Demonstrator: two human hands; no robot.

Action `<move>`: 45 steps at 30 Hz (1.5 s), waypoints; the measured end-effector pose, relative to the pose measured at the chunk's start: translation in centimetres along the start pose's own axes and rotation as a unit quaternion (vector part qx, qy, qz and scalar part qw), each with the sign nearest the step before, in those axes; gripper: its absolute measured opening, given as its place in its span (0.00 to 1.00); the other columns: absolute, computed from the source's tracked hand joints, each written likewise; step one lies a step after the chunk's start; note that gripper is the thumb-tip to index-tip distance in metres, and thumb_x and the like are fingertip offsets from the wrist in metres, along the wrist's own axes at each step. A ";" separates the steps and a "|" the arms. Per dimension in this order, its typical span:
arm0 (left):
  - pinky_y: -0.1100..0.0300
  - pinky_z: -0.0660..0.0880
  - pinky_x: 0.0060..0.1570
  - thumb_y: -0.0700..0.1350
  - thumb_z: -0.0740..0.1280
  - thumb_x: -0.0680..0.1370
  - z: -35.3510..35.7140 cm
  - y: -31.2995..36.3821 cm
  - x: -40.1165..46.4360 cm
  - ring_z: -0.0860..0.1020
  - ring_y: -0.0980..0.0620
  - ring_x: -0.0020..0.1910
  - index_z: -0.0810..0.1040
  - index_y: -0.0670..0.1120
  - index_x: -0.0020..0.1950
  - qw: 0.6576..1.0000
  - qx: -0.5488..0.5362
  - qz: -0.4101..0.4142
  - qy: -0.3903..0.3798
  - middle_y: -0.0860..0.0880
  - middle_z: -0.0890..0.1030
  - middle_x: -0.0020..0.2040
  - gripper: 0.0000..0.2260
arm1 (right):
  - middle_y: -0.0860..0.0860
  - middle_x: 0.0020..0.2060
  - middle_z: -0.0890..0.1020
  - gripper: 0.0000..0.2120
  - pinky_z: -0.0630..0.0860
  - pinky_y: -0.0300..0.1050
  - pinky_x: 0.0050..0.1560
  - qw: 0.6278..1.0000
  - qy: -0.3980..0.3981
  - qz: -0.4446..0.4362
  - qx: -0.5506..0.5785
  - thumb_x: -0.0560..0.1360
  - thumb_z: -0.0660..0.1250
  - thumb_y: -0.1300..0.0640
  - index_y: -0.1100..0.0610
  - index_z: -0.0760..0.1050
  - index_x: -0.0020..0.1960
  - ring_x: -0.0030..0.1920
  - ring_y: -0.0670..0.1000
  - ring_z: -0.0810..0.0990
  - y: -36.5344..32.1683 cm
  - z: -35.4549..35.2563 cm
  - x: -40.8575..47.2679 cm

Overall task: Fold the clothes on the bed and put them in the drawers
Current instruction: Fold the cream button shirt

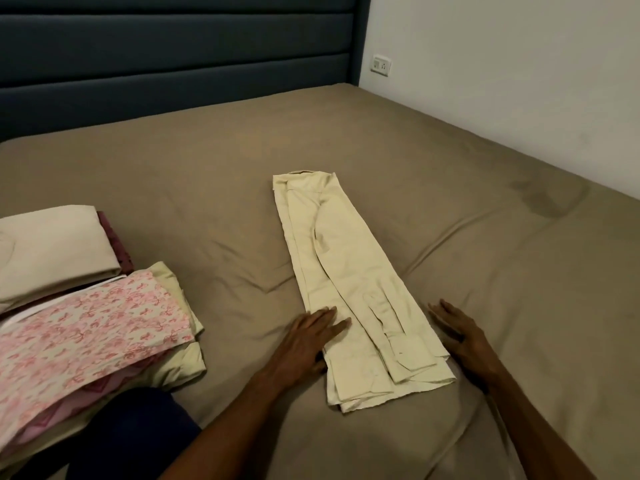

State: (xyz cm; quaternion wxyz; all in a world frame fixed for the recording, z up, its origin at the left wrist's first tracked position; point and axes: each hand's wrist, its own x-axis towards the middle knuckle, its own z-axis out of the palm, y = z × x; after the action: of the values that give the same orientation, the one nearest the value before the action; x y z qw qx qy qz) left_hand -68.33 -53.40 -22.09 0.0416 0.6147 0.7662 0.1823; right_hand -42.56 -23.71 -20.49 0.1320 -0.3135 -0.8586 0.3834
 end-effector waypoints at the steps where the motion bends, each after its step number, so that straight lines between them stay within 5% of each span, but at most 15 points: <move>1: 0.46 0.58 0.78 0.54 0.67 0.75 0.3 -0.1 0.1 0.54 0.52 0.82 0.54 0.60 0.83 1.000 -0.001 -0.011 0.011 0.52 0.55 0.84 0.39 | 0.36 0.79 0.63 0.28 0.66 0.61 0.77 0.998 -0.018 0.005 0.064 0.78 0.74 0.59 0.35 0.75 0.71 0.79 0.46 0.64 -0.4 0.2 0.3; 6: 0.43 0.51 0.79 0.45 0.67 0.76 1.0 0.5 1.2 0.48 0.51 0.83 0.51 0.59 0.83 0.995 0.070 0.045 0.062 0.50 0.55 0.84 0.40 | 0.35 0.81 0.53 0.34 0.66 0.57 0.78 0.986 -0.110 -0.005 0.121 0.73 0.72 0.74 0.43 0.79 0.69 0.81 0.40 0.53 -3.0 0.4 2.0; 10: 0.39 0.54 0.77 0.48 0.56 0.87 1.2 1.4 2.4 0.58 0.49 0.81 0.57 0.59 0.83 0.988 0.120 0.081 0.052 0.51 0.63 0.81 0.24 | 0.50 0.83 0.53 0.24 0.51 0.60 0.82 0.972 -0.174 -0.161 -0.008 0.73 0.73 0.64 0.44 0.82 0.65 0.83 0.51 0.47 -2.8 0.7 5.2; 14: 0.48 0.66 0.73 0.54 0.66 0.82 1.2 1.0 1.9 0.60 0.56 0.80 0.71 0.59 0.76 0.992 -0.081 0.091 0.043 0.54 0.70 0.78 0.22 | 0.49 0.81 0.62 0.16 0.50 0.58 0.81 0.964 -0.203 -0.172 0.024 0.77 0.72 0.66 0.57 0.83 0.64 0.83 0.48 0.47 -4.5 0.2 6.7; 17: 0.48 0.77 0.61 0.50 0.76 0.75 -1.8 0.9 2.7 0.80 0.54 0.65 0.82 0.53 0.65 0.928 -0.356 -0.002 0.110 0.54 0.84 0.62 0.18 | 0.58 0.68 0.80 0.14 0.69 0.49 0.73 0.961 -0.217 -0.120 0.120 0.78 0.70 0.70 0.65 0.82 0.63 0.75 0.53 0.71 -9.6 -1.8 8.4; 19: 0.45 0.81 0.55 0.54 0.74 0.74 -5.3 1.3 4.7 0.84 0.54 0.57 0.84 0.49 0.58 0.875 -0.448 -0.097 0.156 0.54 0.87 0.53 0.16 | 0.60 0.50 0.87 0.10 0.81 0.45 0.52 0.962 -0.188 -0.072 0.183 0.77 0.69 0.71 0.63 0.87 0.51 0.51 0.52 0.86 -13.7 -3.1 10.4; 21: 0.57 0.81 0.51 0.53 0.74 0.74 -9.2 0.3 7.9 0.83 0.61 0.49 0.82 0.47 0.59 0.798 -0.549 -0.182 0.167 0.58 0.86 0.49 0.17 | 0.54 0.41 0.87 0.14 0.80 0.43 0.41 0.965 -0.125 -0.042 0.226 0.78 0.68 0.70 0.56 0.88 0.43 0.41 0.50 0.85 -16.6 -3.0 13.7; 23: 0.57 0.80 0.54 0.52 0.73 0.78 -12.5 -1.9 11.0 0.84 0.56 0.49 0.81 0.48 0.62 0.720 -0.624 -0.271 0.137 0.53 0.86 0.52 0.15 | 0.56 0.47 0.88 0.04 0.82 0.50 0.49 0.950 -0.075 0.030 0.300 0.78 0.73 0.60 0.57 0.86 0.48 0.49 0.56 0.86 -17.8 -1.6 17.6; 24: 0.53 0.80 0.54 0.52 0.75 0.76 -13.6 -3.4 12.2 0.85 0.50 0.50 0.82 0.47 0.60 0.695 -0.635 -0.314 0.122 0.49 0.86 0.53 0.15 | 0.57 0.50 0.87 0.11 0.82 0.54 0.54 0.943 -0.066 0.080 0.315 0.75 0.77 0.53 0.60 0.85 0.52 0.51 0.58 0.86 -17.8 -0.7 19.0; 26: 0.53 0.81 0.46 0.47 0.81 0.70 -13.8 -6.4 13.1 0.85 0.44 0.48 0.83 0.44 0.56 0.677 -0.616 -0.386 0.117 0.45 0.87 0.51 0.18 | 0.57 0.49 0.88 0.26 0.84 0.55 0.54 0.939 -0.096 0.183 0.273 0.66 0.83 0.43 0.62 0.83 0.53 0.50 0.58 0.87 -16.2 1.5 20.6; 29: 0.53 0.80 0.43 0.45 0.83 0.67 -11.1 -8.3 11.8 0.84 0.43 0.50 0.82 0.42 0.58 0.655 -0.600 -0.456 0.050 0.44 0.87 0.51 0.22 | 0.58 0.44 0.87 0.26 0.82 0.47 0.38 0.927 -0.096 0.265 0.247 0.68 0.83 0.46 0.65 0.82 0.52 0.42 0.57 0.86 -12.8 4.7 19.6; 33: 0.58 0.77 0.41 0.40 0.76 0.75 -7.3 -9.2 9.7 0.83 0.51 0.44 0.82 0.38 0.61 0.690 -0.595 -0.411 0.030 0.43 0.87 0.53 0.15 | 0.62 0.50 0.87 0.21 0.83 0.50 0.47 0.914 -0.022 0.248 0.320 0.72 0.80 0.56 0.69 0.82 0.58 0.50 0.60 0.86 -11.1 5.7 17.9; 37: 0.63 0.76 0.32 0.35 0.69 0.80 -6.7 -7.6 8.3 0.83 0.58 0.37 0.79 0.39 0.65 0.733 -0.570 -0.367 0.063 0.47 0.85 0.50 0.12 | 0.59 0.40 0.87 0.11 0.79 0.39 0.31 0.930 -0.018 0.220 0.295 0.77 0.75 0.59 0.68 0.83 0.51 0.35 0.51 0.86 -12.1 5.7 16.5; 40: 0.63 0.77 0.33 0.37 0.68 0.82 -6.5 -6.8 7.0 0.84 0.59 0.40 0.79 0.43 0.63 0.767 -0.535 -0.348 0.060 0.47 0.85 0.53 0.10 | 0.57 0.42 0.88 0.12 0.81 0.42 0.35 0.938 0.000 0.207 0.277 0.78 0.74 0.60 0.68 0.83 0.55 0.38 0.52 0.87 -11.8 6.2 13.8; 45: 0.46 0.78 0.62 0.47 0.74 0.73 -5.0 -6.5 2.6 0.83 0.46 0.58 0.79 0.41 0.65 0.788 -0.526 -0.318 0.038 0.42 0.84 0.61 0.22 | 0.60 0.49 0.87 0.12 0.82 0.52 0.49 0.922 0.019 0.214 0.322 0.78 0.73 0.62 0.67 0.82 0.58 0.50 0.61 0.87 -10.6 7.2 5.9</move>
State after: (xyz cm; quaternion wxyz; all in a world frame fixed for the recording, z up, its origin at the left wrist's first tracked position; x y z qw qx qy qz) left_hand -76.41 -53.21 -19.18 0.3852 0.2121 0.7044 0.5572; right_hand -55.08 -29.44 -17.54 0.1571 -0.4380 -0.5981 0.6524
